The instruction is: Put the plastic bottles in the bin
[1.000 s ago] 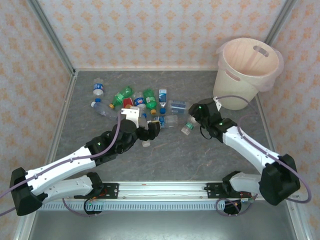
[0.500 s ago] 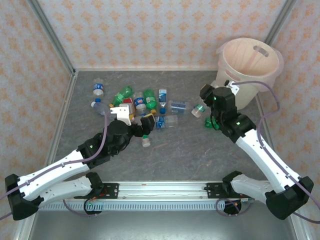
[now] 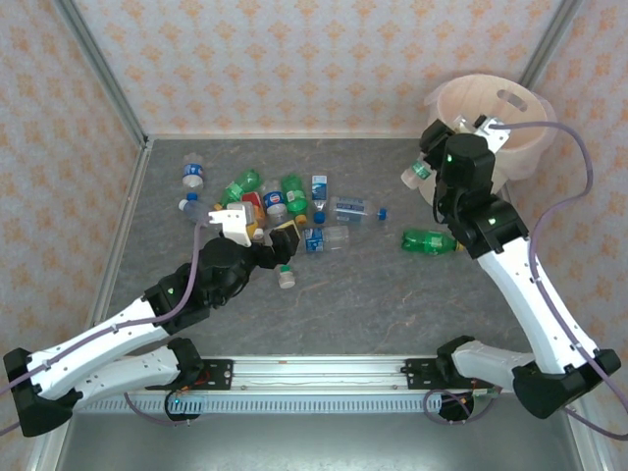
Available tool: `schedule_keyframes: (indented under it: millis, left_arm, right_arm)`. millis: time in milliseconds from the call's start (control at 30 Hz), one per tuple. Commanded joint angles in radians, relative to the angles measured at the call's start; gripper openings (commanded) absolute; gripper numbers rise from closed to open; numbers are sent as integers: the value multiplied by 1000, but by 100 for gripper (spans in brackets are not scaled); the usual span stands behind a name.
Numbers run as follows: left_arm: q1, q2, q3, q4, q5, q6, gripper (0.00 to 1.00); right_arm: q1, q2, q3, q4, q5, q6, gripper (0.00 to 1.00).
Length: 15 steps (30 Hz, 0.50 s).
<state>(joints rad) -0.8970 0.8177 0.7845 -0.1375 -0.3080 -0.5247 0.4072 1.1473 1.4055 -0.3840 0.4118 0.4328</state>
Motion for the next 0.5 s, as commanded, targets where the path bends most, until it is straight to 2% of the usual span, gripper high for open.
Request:
schedule_keyframes:
  millis: [0, 233, 467]
  left_arm:
    - [-6, -20, 37, 14, 20, 30, 99]
    - [-6, -50, 29, 2, 24, 35, 99]
    - [-6, -86, 20, -22, 24, 35, 99]
  right_arm:
    - [-63, 42, 87, -28, 19, -46, 60]
    - [-263, 197, 276, -45, -91, -41, 59]
    - [-395, 386, 494, -116, -165, -2, 60]
